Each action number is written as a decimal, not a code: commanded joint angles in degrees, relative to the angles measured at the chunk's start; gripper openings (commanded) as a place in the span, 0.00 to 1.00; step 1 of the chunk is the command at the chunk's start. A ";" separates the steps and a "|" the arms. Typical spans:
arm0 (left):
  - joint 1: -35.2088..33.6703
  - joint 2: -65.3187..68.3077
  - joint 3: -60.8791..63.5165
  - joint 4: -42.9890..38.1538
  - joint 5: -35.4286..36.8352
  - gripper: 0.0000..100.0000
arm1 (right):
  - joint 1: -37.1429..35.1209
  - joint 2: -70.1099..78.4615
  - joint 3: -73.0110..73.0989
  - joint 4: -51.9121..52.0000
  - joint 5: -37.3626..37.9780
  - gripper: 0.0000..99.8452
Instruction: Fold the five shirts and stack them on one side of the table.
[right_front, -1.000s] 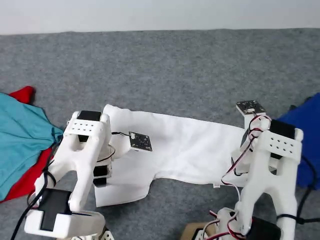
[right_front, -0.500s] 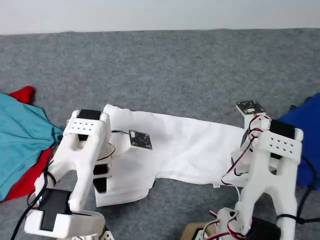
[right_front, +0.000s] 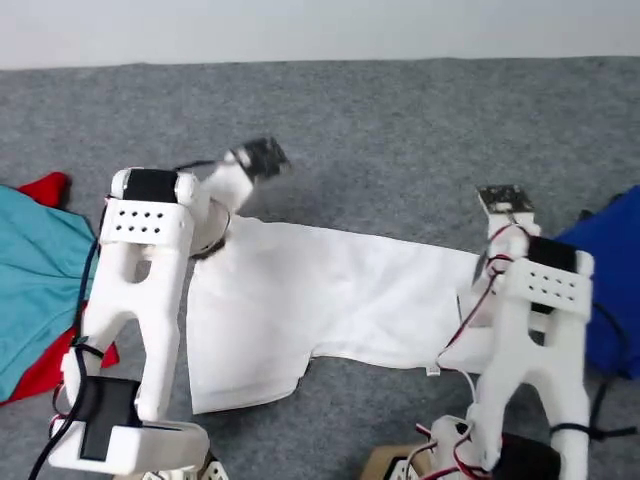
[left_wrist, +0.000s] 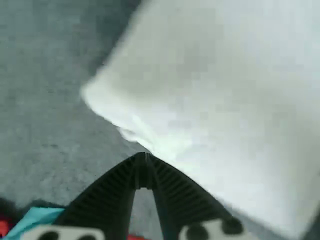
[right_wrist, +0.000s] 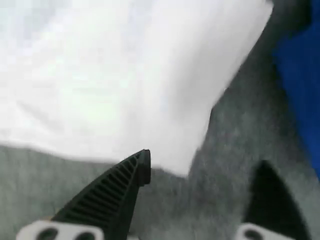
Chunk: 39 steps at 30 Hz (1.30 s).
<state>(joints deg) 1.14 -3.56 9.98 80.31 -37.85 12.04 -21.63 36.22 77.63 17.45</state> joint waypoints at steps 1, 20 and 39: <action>0.35 2.11 -1.98 -10.29 14.33 0.00 | -4.79 -0.13 -2.46 -6.29 -4.04 0.06; -0.88 37.27 -24.31 -10.29 27.69 0.00 | -6.90 27.82 -7.30 -28.70 -9.23 0.01; 0.88 46.68 -61.93 20.31 25.67 0.00 | -4.79 30.02 -14.86 -21.05 -9.05 0.01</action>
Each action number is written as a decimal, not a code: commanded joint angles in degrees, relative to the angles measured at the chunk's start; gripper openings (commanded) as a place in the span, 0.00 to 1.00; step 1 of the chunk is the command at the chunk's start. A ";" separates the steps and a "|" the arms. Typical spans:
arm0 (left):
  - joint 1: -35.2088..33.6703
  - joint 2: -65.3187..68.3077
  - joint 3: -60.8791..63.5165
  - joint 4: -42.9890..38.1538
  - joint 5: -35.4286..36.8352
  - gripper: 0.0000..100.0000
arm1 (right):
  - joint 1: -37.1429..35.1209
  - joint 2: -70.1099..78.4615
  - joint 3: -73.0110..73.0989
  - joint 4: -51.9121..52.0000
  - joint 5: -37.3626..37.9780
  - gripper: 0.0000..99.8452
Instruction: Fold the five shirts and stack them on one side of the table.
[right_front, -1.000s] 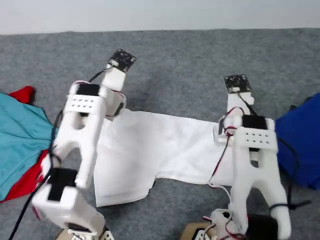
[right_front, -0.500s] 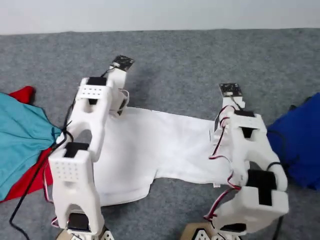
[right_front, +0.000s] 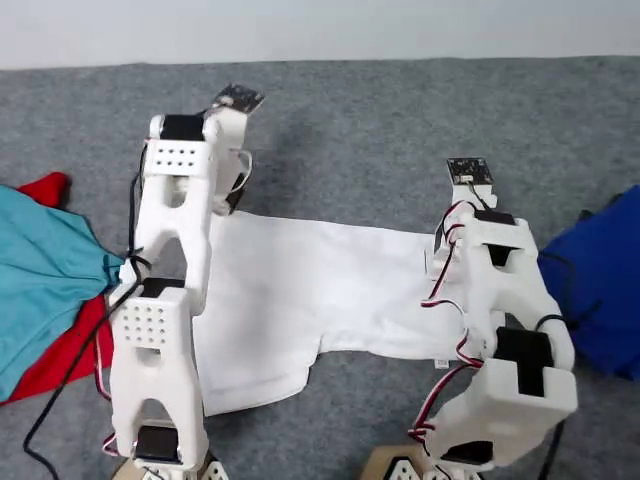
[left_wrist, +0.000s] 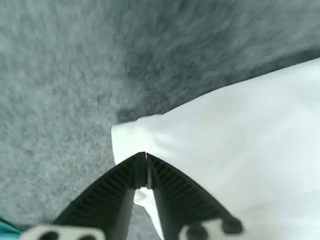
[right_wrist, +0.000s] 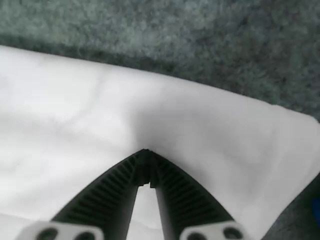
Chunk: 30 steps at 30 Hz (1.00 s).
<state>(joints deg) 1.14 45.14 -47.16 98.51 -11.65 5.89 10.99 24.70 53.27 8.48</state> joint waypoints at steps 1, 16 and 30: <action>1.05 -3.08 -4.88 2.02 -0.62 0.00 | 1.36 -3.65 -3.69 4.44 0.00 0.01; 1.76 -27.69 17.36 1.85 -0.79 0.00 | -2.86 -18.86 -3.78 22.20 0.09 0.01; -31.38 -36.40 24.92 -1.23 0.35 0.00 | -27.82 -20.44 -3.78 25.89 8.26 0.01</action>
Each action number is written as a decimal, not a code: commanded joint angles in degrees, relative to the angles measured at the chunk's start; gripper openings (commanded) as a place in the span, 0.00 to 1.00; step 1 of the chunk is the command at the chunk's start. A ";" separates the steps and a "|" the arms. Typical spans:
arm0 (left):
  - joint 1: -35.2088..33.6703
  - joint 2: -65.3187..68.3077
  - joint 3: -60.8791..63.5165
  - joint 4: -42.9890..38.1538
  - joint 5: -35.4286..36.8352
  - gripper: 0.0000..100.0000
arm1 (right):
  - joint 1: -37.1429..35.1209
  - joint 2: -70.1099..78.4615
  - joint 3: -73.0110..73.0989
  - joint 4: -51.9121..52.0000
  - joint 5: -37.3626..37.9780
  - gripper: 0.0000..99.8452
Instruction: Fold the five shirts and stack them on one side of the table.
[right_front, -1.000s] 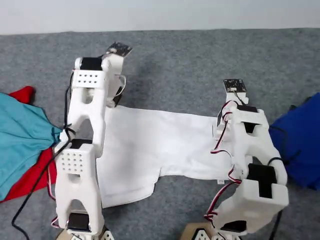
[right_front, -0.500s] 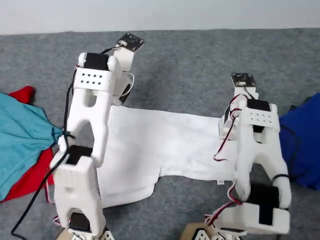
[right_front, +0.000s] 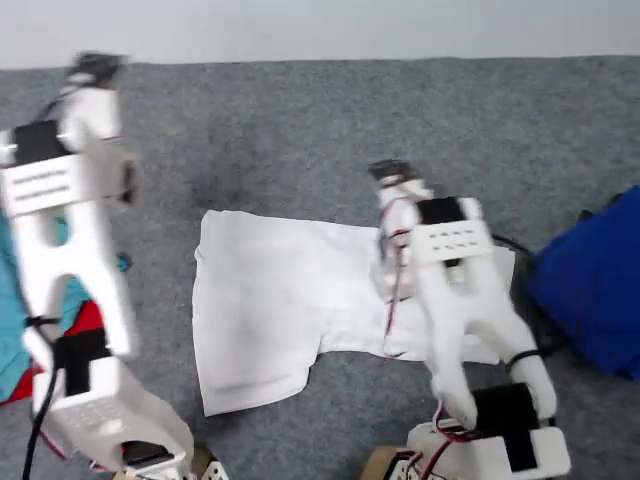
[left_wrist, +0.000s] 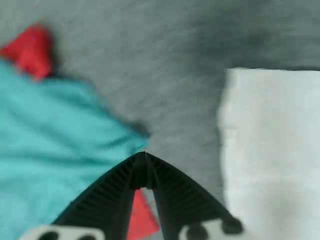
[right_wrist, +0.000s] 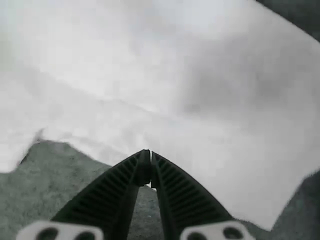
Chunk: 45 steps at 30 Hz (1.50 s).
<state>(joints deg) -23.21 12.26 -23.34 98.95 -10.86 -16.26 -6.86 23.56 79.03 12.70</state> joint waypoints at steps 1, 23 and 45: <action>-9.41 -3.52 2.42 -2.73 -1.32 0.00 | -7.87 -2.51 -2.73 0.13 5.63 0.01; -38.59 -3.52 25.10 -20.13 -10.20 0.00 | -49.63 6.73 -2.55 3.03 13.19 0.22; -42.29 -3.43 27.30 -22.07 -11.52 0.00 | -48.84 17.36 -2.46 -3.91 13.80 0.22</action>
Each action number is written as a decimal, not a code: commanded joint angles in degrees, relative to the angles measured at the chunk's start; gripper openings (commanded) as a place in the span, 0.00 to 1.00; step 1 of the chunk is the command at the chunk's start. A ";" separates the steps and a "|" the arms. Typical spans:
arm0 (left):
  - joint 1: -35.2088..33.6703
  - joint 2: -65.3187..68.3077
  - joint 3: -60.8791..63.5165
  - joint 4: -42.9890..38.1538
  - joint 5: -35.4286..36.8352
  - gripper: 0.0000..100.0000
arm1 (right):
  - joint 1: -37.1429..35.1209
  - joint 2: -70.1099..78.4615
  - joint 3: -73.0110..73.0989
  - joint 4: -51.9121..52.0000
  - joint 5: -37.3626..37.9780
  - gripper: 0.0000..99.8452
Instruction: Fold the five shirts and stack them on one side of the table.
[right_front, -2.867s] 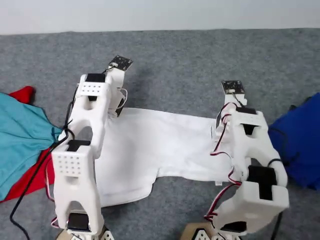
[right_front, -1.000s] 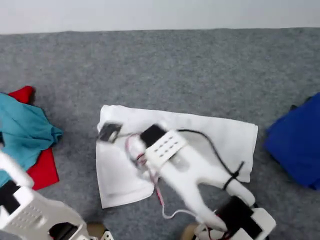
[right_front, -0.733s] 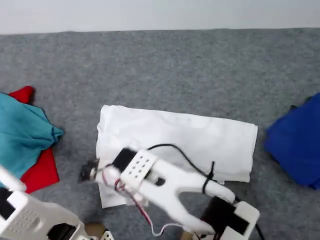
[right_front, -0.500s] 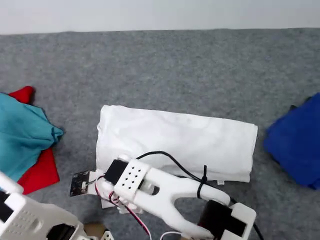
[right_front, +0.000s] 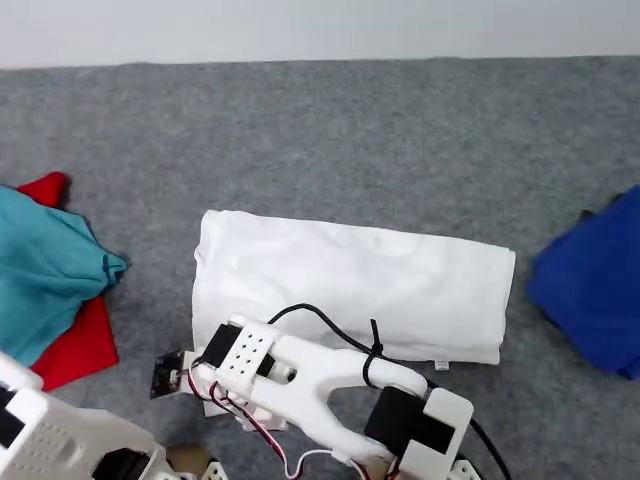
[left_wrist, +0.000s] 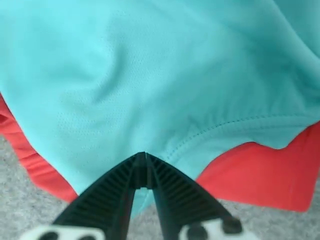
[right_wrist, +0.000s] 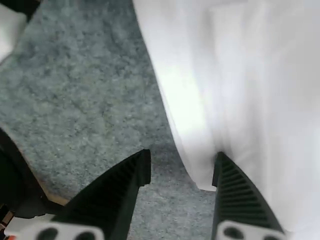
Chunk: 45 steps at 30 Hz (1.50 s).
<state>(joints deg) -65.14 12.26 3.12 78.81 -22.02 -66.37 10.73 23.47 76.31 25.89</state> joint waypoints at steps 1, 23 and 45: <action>-0.35 -3.43 1.71 -2.55 -0.35 0.00 | 1.80 -0.22 -2.37 -1.80 0.97 0.22; -1.76 -3.96 5.32 -5.01 -1.85 0.00 | 4.26 -0.22 -2.37 -2.33 7.47 0.03; -1.58 -3.96 5.32 -4.92 -1.85 0.00 | 17.71 -0.31 -16.97 -2.24 7.91 0.01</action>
<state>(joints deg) -66.73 12.09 8.75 74.59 -23.25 -51.52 10.81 11.52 74.46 33.19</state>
